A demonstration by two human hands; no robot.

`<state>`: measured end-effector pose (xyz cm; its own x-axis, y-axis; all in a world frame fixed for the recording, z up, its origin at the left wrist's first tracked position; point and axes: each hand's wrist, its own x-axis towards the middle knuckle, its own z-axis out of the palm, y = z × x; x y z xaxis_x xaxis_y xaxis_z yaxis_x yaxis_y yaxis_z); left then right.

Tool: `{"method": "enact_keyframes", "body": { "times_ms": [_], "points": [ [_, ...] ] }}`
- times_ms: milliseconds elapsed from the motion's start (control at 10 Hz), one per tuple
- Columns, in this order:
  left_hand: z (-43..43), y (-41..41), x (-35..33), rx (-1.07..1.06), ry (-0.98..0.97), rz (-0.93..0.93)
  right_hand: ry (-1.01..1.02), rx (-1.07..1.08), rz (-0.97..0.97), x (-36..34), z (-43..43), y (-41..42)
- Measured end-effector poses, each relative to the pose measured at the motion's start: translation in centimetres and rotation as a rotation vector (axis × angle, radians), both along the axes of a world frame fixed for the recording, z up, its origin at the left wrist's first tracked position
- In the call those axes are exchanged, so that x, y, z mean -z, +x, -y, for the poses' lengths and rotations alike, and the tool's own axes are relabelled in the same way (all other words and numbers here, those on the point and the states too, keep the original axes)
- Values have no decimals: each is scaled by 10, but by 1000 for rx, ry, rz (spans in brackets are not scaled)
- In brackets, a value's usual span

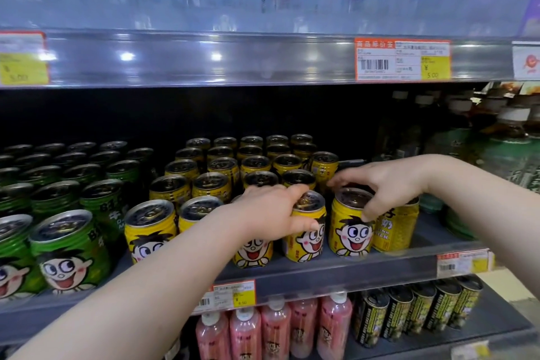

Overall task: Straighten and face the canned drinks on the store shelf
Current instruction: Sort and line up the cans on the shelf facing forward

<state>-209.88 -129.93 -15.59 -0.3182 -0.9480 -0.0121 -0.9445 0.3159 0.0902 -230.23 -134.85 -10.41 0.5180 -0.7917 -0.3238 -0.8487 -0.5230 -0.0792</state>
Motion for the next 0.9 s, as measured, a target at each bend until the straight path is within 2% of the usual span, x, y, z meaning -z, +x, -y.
{"method": "enact_keyframes", "body": {
  "times_ms": [100,300,400,500,600,900],
  "points": [
    [0,0,0,-1,4,-2,-75,58,13,5,2,-1],
    [1,1,1,5,-4,9,12,-11,153,1,1,-7],
    [1,2,1,8,1,7,-80,98,195,-15,3,-29],
    [2,1,1,6,2,8,-61,167,30,-15,1,-46],
    [1,1,1,5,-5,17,-69,173,-34,0,0,-49],
    [1,0,1,-1,2,21,51,133,75,4,1,-56]
  ]
}}
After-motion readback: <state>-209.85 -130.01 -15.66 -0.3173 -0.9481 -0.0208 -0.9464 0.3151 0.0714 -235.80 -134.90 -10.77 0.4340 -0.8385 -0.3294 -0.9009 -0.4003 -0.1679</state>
